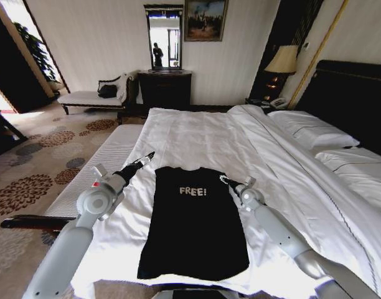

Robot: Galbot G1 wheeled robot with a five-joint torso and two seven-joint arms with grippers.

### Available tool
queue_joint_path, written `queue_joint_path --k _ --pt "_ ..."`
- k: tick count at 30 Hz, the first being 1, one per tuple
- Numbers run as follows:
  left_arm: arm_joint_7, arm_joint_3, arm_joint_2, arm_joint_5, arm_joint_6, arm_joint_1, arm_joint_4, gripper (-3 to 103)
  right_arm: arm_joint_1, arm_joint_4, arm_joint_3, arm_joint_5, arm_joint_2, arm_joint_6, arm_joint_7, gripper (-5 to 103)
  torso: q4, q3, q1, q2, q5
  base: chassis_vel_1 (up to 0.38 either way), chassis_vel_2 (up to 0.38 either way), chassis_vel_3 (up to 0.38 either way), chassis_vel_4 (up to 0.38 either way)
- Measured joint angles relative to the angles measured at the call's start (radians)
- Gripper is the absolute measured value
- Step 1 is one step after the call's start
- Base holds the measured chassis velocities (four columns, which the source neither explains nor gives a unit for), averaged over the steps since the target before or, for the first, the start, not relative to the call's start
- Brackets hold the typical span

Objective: Fold the clothes on the bed.

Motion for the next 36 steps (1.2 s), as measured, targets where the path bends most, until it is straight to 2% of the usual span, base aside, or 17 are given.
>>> queue_joint_path --k 3,4,6,7,11,13,16,19,20,28,31,35,36 --pt "0.001 -0.004 0.000 0.002 0.000 0.005 -0.002 100 0.002 0.000 0.000 0.000 -0.001 0.004 -0.003 61 0.0000 0.000 0.000 0.000 0.0000 0.000 0.000 0.000 0.000" --pt "0.001 -0.006 -0.001 0.003 0.000 0.007 -0.003 100 0.003 0.000 0.000 0.000 -0.002 0.006 -0.004 61 0.0000 0.000 0.000 0.000 0.0000 0.000 0.000 0.000 0.000" --pt "0.003 -0.010 -0.002 0.009 0.001 0.013 -0.004 100 0.004 -0.001 0.000 0.001 -0.003 0.008 -0.007 50 0.0000 0.000 0.000 0.000 -0.0001 0.000 0.000 0.000 0.000" --pt "0.003 -0.010 -0.002 0.009 0.001 0.013 -0.004 100 0.004 -0.001 0.000 0.001 -0.003 0.008 -0.007 50 0.0000 0.000 0.000 0.000 -0.0001 0.000 0.000 0.000 0.000" --pt "0.004 -0.015 -0.002 0.012 0.000 0.019 -0.004 100 0.004 -0.001 -0.001 0.001 -0.003 0.011 -0.012 28 0.0000 0.000 0.000 0.000 0.0000 0.000 0.000 0.000 0.000" --pt "0.004 -0.016 -0.001 0.012 0.001 0.019 -0.004 100 0.003 -0.001 -0.001 0.001 -0.003 0.012 -0.014 28 0.0000 0.000 0.000 0.000 -0.0001 0.000 0.000 0.000 0.000" --pt "0.005 -0.016 -0.002 0.012 0.001 0.015 0.003 100 0.001 -0.001 0.000 -0.002 -0.003 0.024 -0.023 13 0.0000 0.000 0.000 0.000 -0.0001 0.000 0.000 0.000 0.000" --pt "0.005 -0.013 -0.004 0.012 0.001 0.010 0.010 100 0.000 -0.001 0.001 -0.003 -0.003 0.031 -0.030 7 -0.0001 0.000 0.000 0.000 0.0000 0.000 0.000 0.000 0.000" --pt "0.005 -0.010 -0.006 0.012 0.001 0.005 0.016 100 0.000 -0.004 0.001 -0.006 -0.005 0.037 -0.035 1 0.0000 0.000 0.000 0.000 0.0000 0.000 0.000 0.000 0.000" --pt "0.008 0.010 -0.016 0.015 -0.001 -0.034 0.075 100 0.025 -0.037 0.002 -0.006 -0.005 0.055 -0.037 0 0.0000 0.000 0.000 0.000 0.0000 0.000 0.000 0.000 0.000" --pt "0.010 0.022 -0.027 0.016 -0.003 -0.060 0.138 100 0.030 -0.045 0.001 -0.007 -0.001 0.055 -0.037 0 0.0001 0.000 0.000 0.000 0.0000 0.000 0.000 0.000 0.000" --pt "0.011 0.051 -0.069 0.007 -0.003 -0.139 0.347 100 0.038 -0.065 -0.001 -0.028 0.009 0.058 -0.040 0 -0.0002 0.000 0.000 0.000 -0.0002 0.000 0.000 0.000 0.000" --pt "0.011 0.051 -0.069 0.007 -0.003 -0.139 0.347 100 0.038 -0.065 -0.001 -0.028 0.009 0.058 -0.040 0 -0.0002 0.000 0.000 0.000 -0.0002 0.000 0.000 0.000 0.000"
